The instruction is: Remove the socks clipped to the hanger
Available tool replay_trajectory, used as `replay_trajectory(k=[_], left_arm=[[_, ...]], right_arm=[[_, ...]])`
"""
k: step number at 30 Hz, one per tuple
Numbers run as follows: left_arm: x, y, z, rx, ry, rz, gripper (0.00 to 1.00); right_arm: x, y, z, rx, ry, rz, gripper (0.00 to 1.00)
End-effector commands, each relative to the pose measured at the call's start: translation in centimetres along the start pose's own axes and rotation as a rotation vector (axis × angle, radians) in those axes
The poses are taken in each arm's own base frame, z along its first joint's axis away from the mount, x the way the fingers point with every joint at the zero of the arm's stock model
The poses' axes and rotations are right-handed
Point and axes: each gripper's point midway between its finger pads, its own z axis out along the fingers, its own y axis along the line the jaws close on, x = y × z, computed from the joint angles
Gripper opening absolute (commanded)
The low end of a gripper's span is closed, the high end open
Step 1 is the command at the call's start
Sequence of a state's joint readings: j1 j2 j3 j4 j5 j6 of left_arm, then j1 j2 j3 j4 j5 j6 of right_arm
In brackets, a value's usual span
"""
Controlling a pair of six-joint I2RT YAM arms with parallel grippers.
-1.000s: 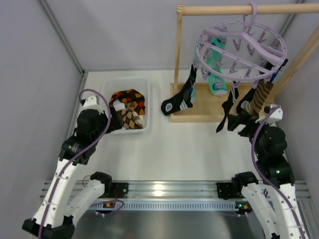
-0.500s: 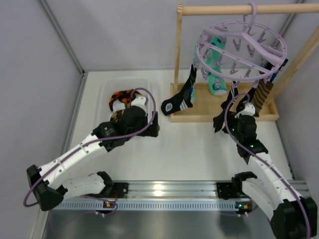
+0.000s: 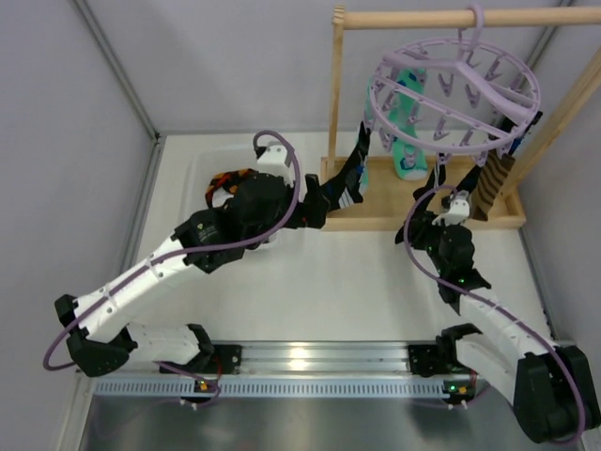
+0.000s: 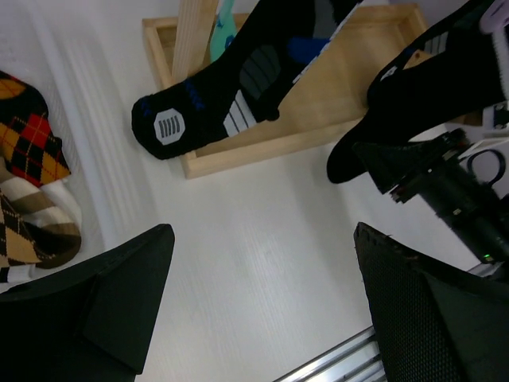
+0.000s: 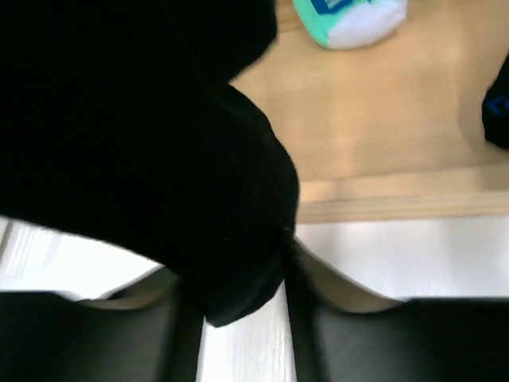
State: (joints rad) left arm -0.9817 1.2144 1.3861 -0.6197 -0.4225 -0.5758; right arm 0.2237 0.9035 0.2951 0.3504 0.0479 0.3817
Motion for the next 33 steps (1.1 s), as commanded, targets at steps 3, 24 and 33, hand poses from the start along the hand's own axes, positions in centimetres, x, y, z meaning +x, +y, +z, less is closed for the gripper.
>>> replay_trajectory(k=[3, 24, 33], left_arm=[[-6.0, -2.6, -1.7, 0.068, -0.144, -0.045, 0.99], [-12.6, -16.0, 0.4, 0.149, -0.316, 0.309, 0.99], [-9.8, -21.2, 5.1, 0.233, -0.276, 0.332, 0.99]], right_arm=[[-4.0, 1.9, -0.1, -0.052, -0.160, -0.060, 0.16], [-3.1, 9.3, -6.1, -0.171, -0.229, -0.067, 0.00], [-2.1, 13.5, -7.3, -0.229, -0.208, -0.135, 0.00]])
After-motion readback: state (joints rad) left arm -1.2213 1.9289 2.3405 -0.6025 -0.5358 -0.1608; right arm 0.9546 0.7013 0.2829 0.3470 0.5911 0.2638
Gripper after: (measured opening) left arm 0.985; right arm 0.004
